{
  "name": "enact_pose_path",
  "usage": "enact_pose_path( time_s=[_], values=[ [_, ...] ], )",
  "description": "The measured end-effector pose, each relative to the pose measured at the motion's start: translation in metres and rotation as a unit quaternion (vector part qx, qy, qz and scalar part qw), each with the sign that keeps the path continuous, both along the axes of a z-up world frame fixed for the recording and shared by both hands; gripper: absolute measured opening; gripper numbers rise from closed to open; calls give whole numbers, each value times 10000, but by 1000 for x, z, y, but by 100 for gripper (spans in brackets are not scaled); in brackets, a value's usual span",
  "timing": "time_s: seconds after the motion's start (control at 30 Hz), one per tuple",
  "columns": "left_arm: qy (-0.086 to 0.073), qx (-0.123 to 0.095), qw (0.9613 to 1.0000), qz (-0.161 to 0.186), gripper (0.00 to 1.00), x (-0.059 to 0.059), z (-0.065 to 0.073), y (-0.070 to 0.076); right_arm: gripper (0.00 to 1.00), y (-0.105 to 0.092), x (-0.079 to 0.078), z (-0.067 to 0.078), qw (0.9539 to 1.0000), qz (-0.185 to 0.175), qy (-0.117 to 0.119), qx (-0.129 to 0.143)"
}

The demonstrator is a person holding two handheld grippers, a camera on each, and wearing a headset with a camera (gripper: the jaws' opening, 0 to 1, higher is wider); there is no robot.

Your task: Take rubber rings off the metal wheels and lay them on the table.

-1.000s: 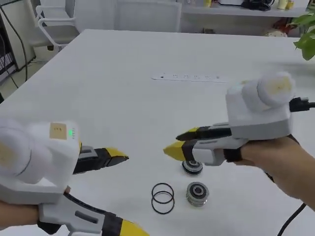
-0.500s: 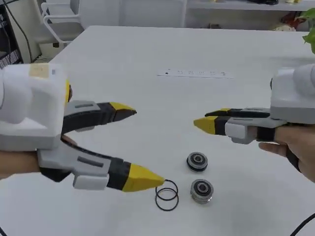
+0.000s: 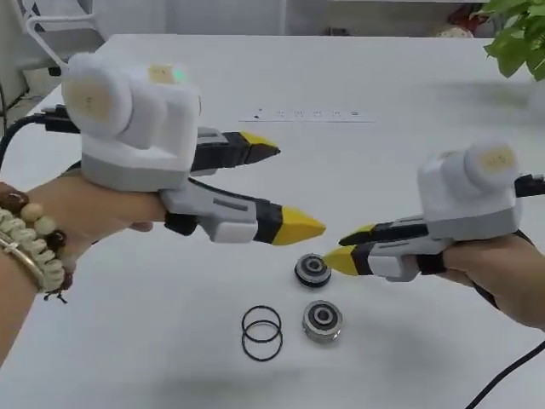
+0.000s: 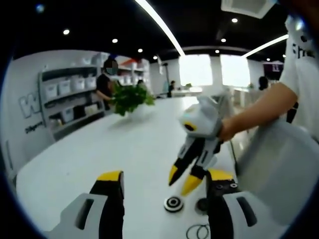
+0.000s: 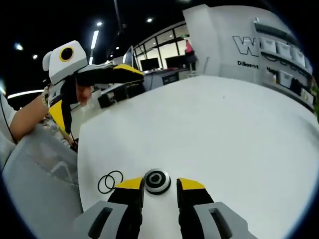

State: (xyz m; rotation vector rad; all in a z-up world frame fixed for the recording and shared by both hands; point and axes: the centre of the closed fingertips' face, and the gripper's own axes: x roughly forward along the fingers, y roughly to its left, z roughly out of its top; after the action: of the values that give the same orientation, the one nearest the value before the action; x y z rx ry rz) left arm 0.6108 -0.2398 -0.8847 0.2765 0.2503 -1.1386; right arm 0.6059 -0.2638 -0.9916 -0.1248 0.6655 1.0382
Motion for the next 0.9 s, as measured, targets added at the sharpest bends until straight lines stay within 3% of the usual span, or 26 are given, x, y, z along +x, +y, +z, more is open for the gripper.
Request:
enact_pose_path(
  time_s=[0.17, 0.27, 0.33, 0.37, 0.4, 0.47, 0.57, 0.7, 0.9],
  values=[
    [-150, 34, 9999, 62, 59, 15, -12, -12, 24, -3, -2, -11, 9999, 34, 85, -124],
    [-190, 207, 9994, 225, 54, 22, -32, -11, 24, -3, -4, -16, 9997, 59, 120, -190],
    [-146, 141, 9992, 337, 49, 23, -44, -8, 26, -4, -4, -21, 9995, 90, 122, -259],
    [96, 253, 9993, 273, 47, 18, -58, -7, 27, -4, -4, -22, 9994, 103, 120, -295],
    [175, 404, 9988, 231, 46, 15, -67, -4, 28, -4, -3, -24, 9993, 131, 86, -348],
    [125, 360, 9989, 275, 44, 16, -70, -5, 29, -2, -4, -25, 9990, 205, 62, -393],
    [248, 177, 9990, 313, 41, 15, -71, -9, 29, 0, -5, -26, 9987, 271, 29, -425],
    [224, 145, 9988, 416, 33, 16, -79, -11, 29, 1, -4, -29, 9983, 311, -38, -495],
    [316, 345, 9985, 299, 29, 8, -97, -16, 26, 3, -3, -32, 9978, 353, -108, -556]
  ],
)
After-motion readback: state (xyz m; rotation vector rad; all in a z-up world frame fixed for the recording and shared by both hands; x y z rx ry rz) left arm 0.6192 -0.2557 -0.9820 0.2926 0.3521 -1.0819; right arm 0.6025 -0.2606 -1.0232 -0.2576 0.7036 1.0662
